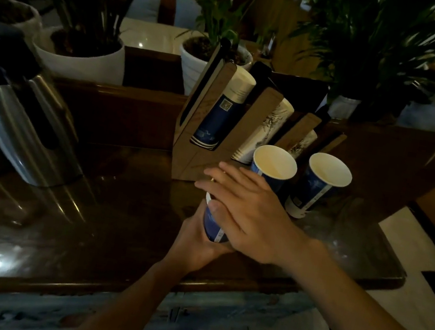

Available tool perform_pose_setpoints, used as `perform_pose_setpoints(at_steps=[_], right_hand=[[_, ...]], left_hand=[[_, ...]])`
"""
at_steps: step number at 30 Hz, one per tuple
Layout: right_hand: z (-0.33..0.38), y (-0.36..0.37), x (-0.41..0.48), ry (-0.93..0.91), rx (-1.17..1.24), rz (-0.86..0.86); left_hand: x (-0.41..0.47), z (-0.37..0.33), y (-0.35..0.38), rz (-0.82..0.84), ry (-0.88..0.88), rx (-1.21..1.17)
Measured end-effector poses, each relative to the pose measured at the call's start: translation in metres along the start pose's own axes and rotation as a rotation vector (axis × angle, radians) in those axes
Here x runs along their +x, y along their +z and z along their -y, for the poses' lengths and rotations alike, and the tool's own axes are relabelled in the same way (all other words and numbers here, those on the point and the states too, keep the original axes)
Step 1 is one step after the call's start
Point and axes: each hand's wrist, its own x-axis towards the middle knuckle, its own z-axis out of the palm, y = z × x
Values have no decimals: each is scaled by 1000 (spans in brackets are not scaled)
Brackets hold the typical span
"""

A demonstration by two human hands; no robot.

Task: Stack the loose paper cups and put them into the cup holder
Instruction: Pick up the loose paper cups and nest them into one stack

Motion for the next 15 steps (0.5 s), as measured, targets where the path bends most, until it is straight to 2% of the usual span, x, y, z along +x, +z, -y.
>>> perform_pose_setpoints(at_steps=[8, 15], right_hand=[[-1, 7, 0, 15, -3, -36], [9, 28, -5, 94, 24, -398]], left_hand=[[0, 1, 2, -17, 9, -26], [0, -10, 1, 27, 31, -43]])
